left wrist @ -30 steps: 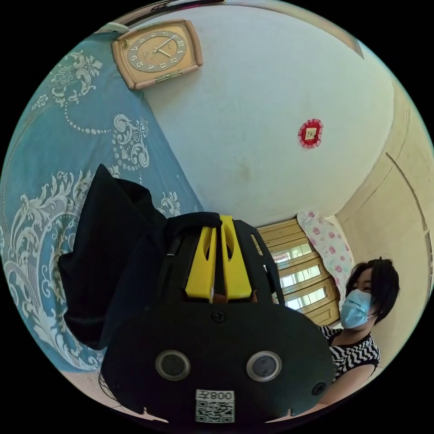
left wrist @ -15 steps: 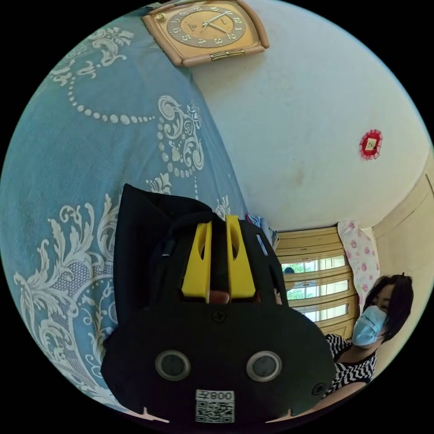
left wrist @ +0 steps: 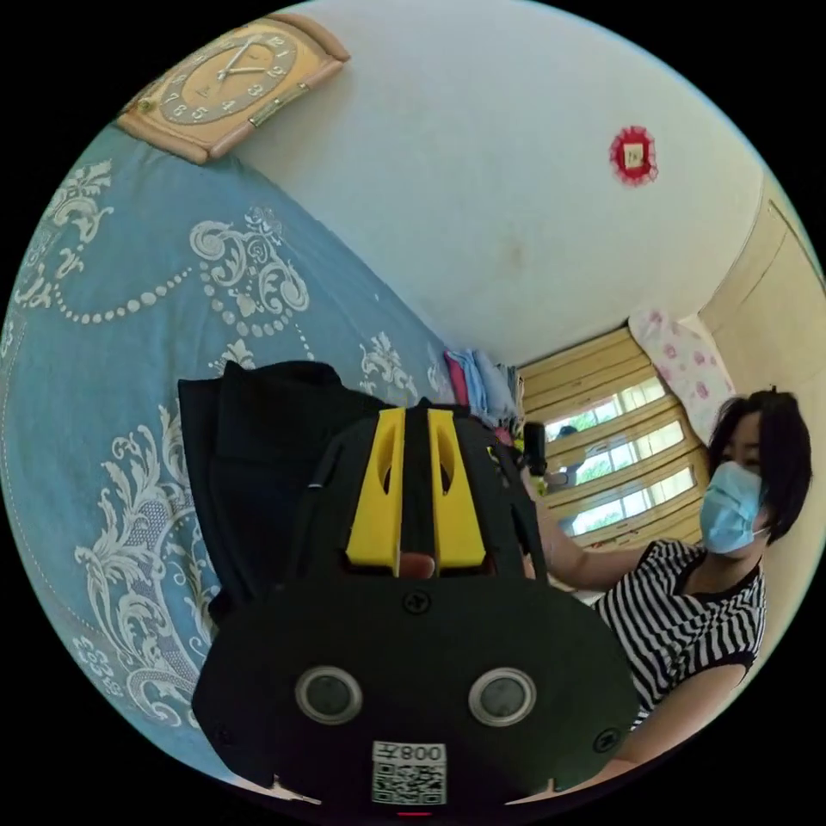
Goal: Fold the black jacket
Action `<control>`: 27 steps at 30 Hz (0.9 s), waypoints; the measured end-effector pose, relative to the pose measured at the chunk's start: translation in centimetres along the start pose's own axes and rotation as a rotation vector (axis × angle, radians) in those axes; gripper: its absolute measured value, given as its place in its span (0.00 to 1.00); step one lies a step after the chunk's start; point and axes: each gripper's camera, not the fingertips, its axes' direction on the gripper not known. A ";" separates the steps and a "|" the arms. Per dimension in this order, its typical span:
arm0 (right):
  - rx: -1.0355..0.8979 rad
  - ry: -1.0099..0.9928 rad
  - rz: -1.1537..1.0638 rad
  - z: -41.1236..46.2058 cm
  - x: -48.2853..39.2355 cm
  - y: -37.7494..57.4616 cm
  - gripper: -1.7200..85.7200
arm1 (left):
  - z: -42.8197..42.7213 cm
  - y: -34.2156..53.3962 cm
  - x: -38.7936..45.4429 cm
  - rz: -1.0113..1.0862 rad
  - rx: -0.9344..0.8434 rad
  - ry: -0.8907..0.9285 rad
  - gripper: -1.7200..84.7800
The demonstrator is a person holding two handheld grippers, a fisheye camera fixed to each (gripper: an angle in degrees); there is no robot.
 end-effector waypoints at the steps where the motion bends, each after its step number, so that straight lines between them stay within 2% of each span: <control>1: -0.031 0.097 -0.025 1.5 -0.8 -0.9 0.02 | 2.4 -0.1 0.4 0.028 -0.094 -0.124 0.04; 4: -0.080 0.257 -0.054 4.4 -1.7 -2.8 0.02 | 6.6 -0.8 -0.6 0.044 -0.183 -0.396 0.03; 5: -0.083 0.277 -0.061 4.8 -1.9 -3.0 0.02 | 7.0 -1.0 -0.9 0.031 -0.170 -0.421 0.03; 7: -0.086 0.296 -0.055 5.8 -2.4 -3.9 0.02 | 7.9 -1.9 -2.1 0.002 -0.111 -0.451 0.02; 11: -0.060 0.268 -0.028 6.2 -3.3 -4.7 0.02 | 9.6 -2.2 -2.6 -0.008 -0.114 -0.472 0.02; 15: 0.024 0.290 -0.101 5.3 -7.2 -4.1 0.02 | 9.6 -0.5 1.2 0.099 0.005 -0.429 0.02; 18: 0.071 0.376 -0.107 5.6 -8.5 -4.4 0.02 | 11.5 0.4 3.0 0.177 0.003 -0.480 0.02; 21: -0.043 0.410 -0.066 8.7 -7.8 -6.6 0.02 | 14.6 0.3 1.0 0.159 -0.097 -0.697 0.02; 24: -0.073 0.432 -0.069 10.6 -8.6 -8.0 0.02 | 14.4 0.2 -1.4 0.070 -0.063 -0.645 0.02; 27: -0.053 0.430 -0.103 10.5 -10.4 -8.2 0.02 | 14.1 0.7 -0.7 0.074 -0.028 -0.693 0.02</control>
